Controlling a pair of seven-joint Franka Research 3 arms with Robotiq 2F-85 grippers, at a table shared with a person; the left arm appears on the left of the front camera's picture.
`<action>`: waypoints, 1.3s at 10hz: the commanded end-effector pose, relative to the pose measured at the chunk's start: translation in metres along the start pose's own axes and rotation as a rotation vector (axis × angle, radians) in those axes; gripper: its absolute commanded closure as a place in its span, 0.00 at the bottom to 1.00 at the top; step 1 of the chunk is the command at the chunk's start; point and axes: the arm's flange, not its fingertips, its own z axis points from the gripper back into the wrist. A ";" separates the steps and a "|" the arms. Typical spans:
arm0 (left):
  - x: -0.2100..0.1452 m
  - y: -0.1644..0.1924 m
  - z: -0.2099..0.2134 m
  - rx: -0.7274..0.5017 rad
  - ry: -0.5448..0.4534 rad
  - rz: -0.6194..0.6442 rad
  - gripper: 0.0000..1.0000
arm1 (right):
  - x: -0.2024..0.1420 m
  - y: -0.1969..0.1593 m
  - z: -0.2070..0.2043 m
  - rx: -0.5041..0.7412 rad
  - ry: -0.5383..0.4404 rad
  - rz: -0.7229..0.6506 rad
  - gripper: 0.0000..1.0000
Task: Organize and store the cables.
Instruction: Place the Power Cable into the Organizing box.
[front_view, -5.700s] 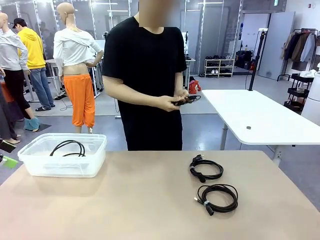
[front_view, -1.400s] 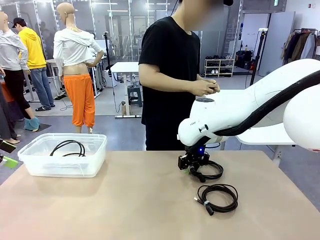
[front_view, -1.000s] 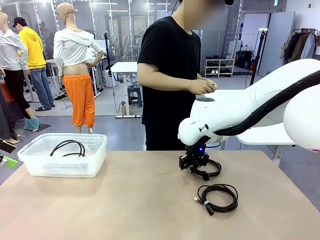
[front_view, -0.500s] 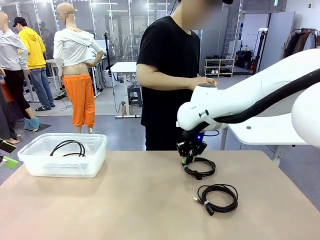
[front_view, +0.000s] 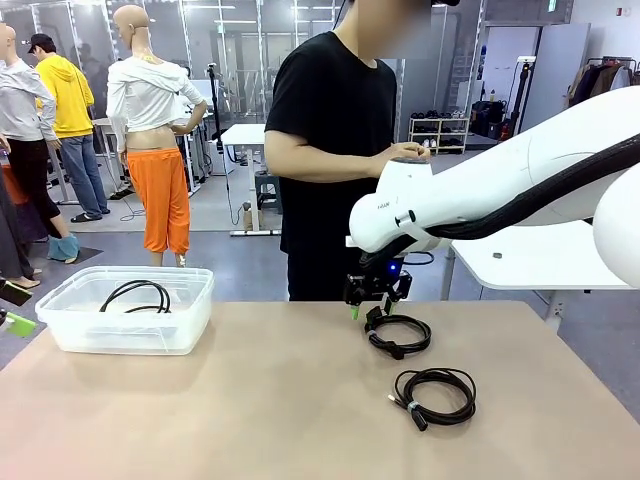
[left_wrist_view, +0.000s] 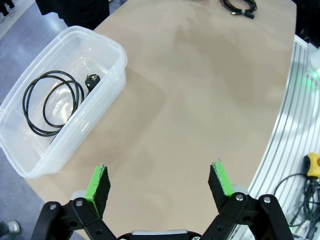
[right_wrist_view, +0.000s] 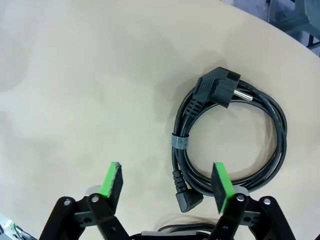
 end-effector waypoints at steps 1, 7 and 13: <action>0.001 -0.002 0.002 -0.007 0.015 0.011 0.00 | 0.000 -0.007 -0.007 0.026 0.025 -0.008 0.00; 0.001 -0.002 0.002 -0.007 0.015 0.011 0.00 | 0.005 -0.021 -0.041 0.015 0.085 -0.027 0.00; 0.001 -0.002 0.002 -0.007 0.015 0.011 0.00 | 0.015 -0.024 -0.063 -0.014 0.125 -0.030 0.75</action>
